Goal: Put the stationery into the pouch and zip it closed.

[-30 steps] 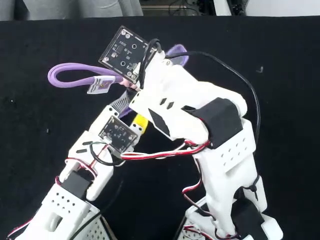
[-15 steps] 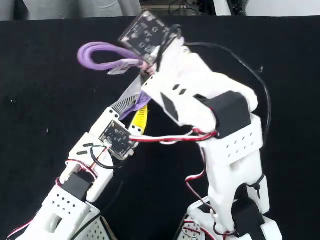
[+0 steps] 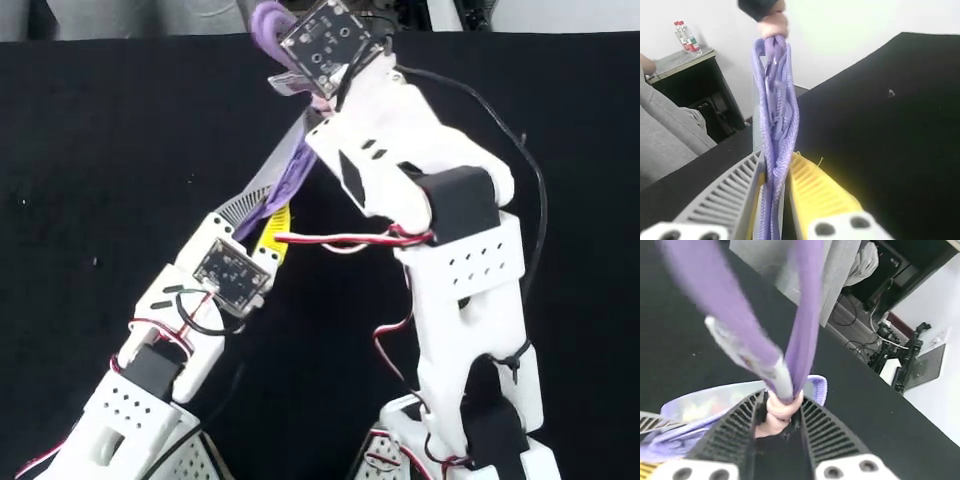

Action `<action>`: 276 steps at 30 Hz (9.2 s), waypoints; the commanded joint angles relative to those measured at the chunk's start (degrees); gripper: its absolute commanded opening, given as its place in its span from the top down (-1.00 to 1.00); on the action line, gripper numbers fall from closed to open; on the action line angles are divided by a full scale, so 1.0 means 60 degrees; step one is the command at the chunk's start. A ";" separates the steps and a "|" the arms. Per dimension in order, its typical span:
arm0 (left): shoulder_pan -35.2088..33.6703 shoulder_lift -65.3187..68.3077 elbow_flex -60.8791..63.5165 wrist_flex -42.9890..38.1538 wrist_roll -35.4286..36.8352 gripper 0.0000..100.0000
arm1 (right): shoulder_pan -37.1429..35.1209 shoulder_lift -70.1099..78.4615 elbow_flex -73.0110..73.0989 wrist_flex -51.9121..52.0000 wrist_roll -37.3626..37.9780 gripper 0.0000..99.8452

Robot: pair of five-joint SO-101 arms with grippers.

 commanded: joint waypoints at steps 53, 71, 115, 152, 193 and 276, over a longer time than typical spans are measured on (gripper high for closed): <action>-0.0374 -0.3707 0.0930 0.1392 0.0381 0.72 | 0.0513 0.1018 -0.3685 0.0718 -0.0308 0.98; -0.0945 -0.3707 0.0549 0.1436 0.0806 0.60 | -0.1890 0.0549 -0.3612 0.2081 -0.0234 0.98; 0.0183 -0.3692 0.0769 0.1524 -0.0762 0.95 | -0.3106 -0.0037 -0.3641 0.2784 -0.0234 0.98; 0.0183 -0.3707 0.1282 0.1919 -0.0689 0.95 | -0.0659 -0.0037 -0.6278 0.3868 -0.0249 0.98; -0.0066 -0.3707 0.1267 0.1919 -0.0205 0.95 | 0.2799 0.1311 0.2117 -0.6505 -0.0308 0.98; -0.0740 -0.4835 0.1707 -0.0630 0.2183 0.95 | -0.1275 -0.7509 0.7626 -0.1656 -0.0513 0.67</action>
